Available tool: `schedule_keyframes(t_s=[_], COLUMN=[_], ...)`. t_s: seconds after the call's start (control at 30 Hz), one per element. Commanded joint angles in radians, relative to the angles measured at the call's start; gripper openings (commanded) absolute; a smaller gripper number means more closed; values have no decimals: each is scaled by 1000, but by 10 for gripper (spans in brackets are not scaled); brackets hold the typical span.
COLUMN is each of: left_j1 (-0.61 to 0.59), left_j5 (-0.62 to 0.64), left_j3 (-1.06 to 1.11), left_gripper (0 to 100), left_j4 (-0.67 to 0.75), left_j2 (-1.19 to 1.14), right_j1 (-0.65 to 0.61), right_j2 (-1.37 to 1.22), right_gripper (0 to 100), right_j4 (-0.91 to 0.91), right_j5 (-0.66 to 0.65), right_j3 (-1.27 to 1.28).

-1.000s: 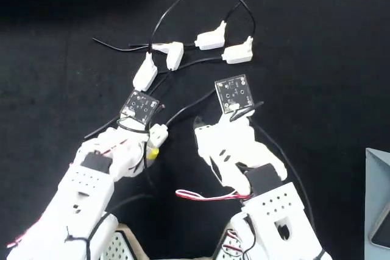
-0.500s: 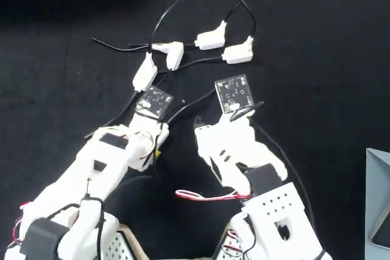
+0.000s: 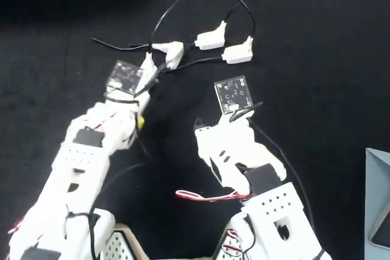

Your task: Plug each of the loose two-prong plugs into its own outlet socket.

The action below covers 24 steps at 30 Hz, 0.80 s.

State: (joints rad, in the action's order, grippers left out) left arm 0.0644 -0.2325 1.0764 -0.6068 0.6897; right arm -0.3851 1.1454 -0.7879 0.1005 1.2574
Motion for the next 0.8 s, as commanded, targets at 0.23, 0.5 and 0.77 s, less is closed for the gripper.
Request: schedule_keyframes(t_s=[0.23, 0.5, 0.77], left_j1=[-101, -124, -137], left_j5=[8, 8, 83], left_j3=[-68, -160, -220], left_gripper=[28, 52, 295], left_j4=[239, 301, 100], left_j2=[-86, -374, -342], right_j1=[11, 11, 11], right_j2=[15, 15, 15], right_gripper=[243, 243, 243], right_j4=[23, 23, 21], right_j5=[2, 2, 2], right_j3=[-5, -5, -4])
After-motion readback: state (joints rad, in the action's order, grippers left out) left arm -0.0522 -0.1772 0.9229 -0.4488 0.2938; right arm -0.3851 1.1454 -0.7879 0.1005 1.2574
